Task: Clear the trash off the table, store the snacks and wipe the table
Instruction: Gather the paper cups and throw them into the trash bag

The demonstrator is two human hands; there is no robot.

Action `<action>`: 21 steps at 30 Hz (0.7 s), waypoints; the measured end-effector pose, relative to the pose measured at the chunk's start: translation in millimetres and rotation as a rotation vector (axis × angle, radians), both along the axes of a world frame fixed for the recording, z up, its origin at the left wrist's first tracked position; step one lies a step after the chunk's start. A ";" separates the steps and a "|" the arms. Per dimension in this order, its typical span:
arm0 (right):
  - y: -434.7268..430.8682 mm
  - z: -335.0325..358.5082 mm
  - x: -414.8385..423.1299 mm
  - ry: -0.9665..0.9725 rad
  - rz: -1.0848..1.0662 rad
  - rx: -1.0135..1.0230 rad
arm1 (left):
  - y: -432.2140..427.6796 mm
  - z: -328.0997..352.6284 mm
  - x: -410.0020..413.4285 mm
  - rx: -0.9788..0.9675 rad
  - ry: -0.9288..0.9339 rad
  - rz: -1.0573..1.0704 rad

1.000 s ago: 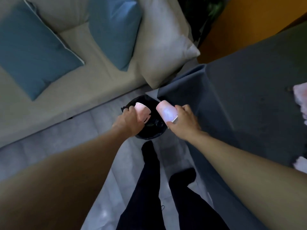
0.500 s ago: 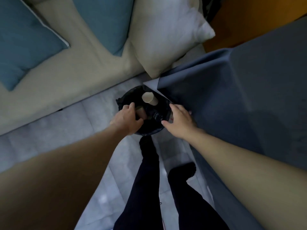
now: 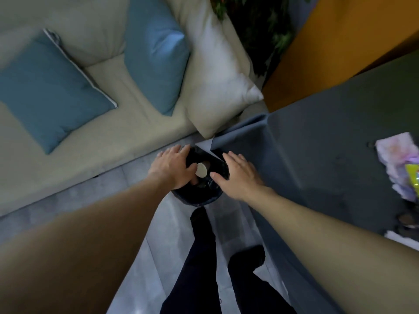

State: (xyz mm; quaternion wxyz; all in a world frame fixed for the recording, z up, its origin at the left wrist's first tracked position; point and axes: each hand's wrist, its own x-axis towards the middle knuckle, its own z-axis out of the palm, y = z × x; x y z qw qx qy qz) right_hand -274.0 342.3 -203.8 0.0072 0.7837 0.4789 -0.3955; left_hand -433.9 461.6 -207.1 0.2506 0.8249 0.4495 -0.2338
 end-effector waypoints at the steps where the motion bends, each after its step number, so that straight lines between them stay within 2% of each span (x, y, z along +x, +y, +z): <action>1: 0.2 10.5 0.6 -0.003 0.012 0.007 | -0.7 10.5 1.3 0.012 0.007 -0.008; 11: -25.4 120.0 27.7 -0.060 -0.007 0.202 | -23.5 123.9 32.0 0.173 -0.061 -0.060; 21: -110.5 199.8 96.5 -0.216 -0.153 0.292 | -87.6 212.5 109.4 0.266 -0.192 -0.222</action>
